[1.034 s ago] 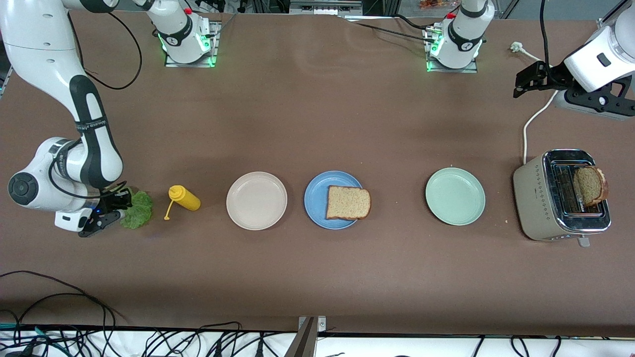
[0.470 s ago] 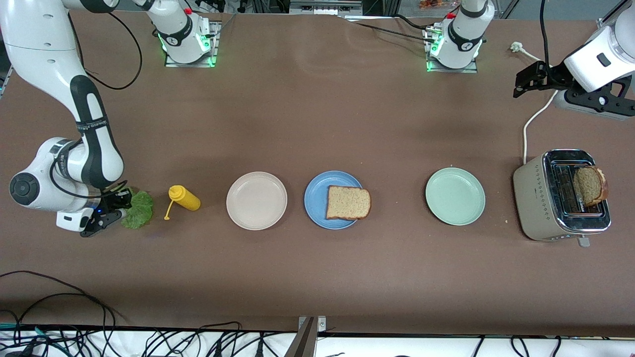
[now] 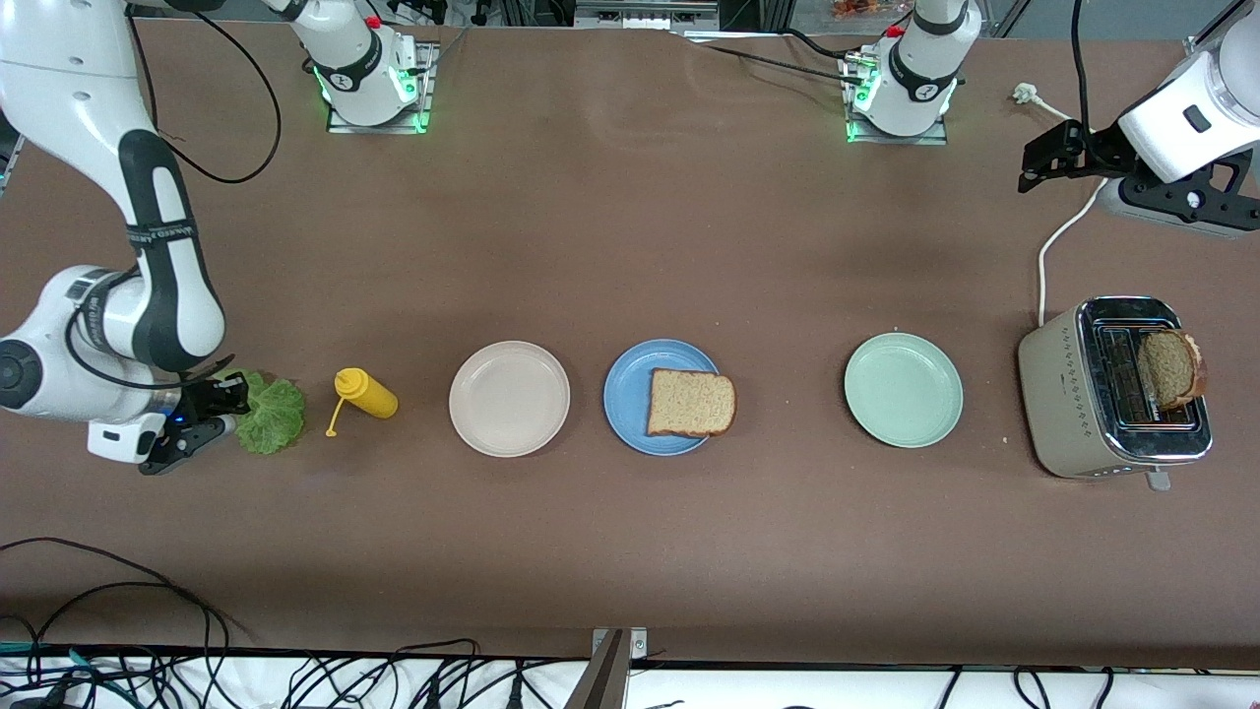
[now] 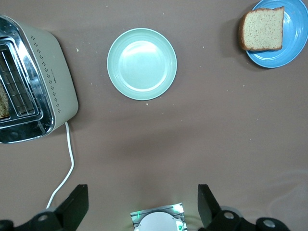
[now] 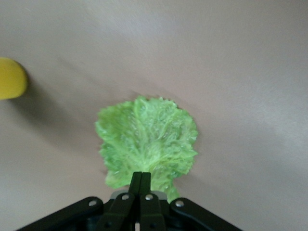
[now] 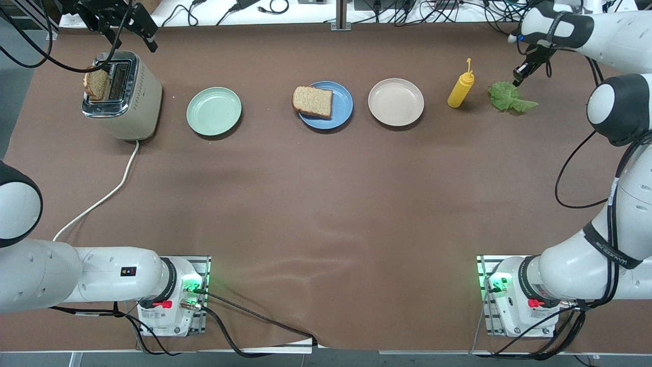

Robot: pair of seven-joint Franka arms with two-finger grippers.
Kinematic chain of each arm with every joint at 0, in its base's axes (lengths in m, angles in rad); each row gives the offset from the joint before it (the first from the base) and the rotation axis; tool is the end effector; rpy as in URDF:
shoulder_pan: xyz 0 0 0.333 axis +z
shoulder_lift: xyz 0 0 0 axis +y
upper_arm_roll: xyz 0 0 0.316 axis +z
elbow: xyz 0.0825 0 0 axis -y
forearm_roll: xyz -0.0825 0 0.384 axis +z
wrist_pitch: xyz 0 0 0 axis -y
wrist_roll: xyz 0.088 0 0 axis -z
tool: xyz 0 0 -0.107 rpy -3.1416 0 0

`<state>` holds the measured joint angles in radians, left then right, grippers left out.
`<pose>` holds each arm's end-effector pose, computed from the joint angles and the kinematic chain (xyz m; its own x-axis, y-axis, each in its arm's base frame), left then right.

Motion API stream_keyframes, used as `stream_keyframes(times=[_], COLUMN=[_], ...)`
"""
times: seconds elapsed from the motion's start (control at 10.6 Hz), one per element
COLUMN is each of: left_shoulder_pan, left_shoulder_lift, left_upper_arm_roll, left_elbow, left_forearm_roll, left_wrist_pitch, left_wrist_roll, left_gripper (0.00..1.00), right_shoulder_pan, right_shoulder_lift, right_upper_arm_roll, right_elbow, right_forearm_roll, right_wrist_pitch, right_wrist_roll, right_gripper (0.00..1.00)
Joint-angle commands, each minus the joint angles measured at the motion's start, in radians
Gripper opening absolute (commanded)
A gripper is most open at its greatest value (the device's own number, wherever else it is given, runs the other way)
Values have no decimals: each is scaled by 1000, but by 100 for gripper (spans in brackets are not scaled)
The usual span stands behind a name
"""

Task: Make sandwich in blue plate with both arms
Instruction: 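Close the right gripper on the lettuce leaf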

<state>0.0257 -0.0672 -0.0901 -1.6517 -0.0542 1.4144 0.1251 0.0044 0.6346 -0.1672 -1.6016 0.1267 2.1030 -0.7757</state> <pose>0.5133 -0.0412 0.6107 0.9674 -0.1945 -0.1620 -0.1855 -0.9802 0.0689 0.6745 -0.0905 0.2533 0.8380 0.5388 -0.0863 0.5325 -0.8420 -0.0868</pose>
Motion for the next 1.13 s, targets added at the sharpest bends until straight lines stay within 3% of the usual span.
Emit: stream_keyframes(times=[0.0, 0.09, 0.19, 1.03], left_shoulder_pan=[-1, -1, -1, -1], left_shoulder_lift=[15, 17, 15, 15], left_upper_arm_roll=[-4, -3, -3, -5], left_elbow=[38, 39, 40, 40], left_forearm_roll=[-1, -1, -1, -1], left_wrist_pitch=[-28, -28, -28, -28], left_wrist_roll=[-10, -10, -10, -10], left_gripper=[100, 100, 100, 100], right_shoulder_pan=[-6, -6, -6, -6], right_shoulder_lift=[-36, -20, -3, 68], right_upper_arm_roll=[18, 18, 24, 31], right_elbow=[-1, -6, -14, -80], right_forearm_roll=[22, 24, 25, 25], right_wrist_pitch=[-41, -20, 33, 227], right_wrist_roll=[-22, -19, -22, -39], right_gripper=[0, 31, 99, 100])
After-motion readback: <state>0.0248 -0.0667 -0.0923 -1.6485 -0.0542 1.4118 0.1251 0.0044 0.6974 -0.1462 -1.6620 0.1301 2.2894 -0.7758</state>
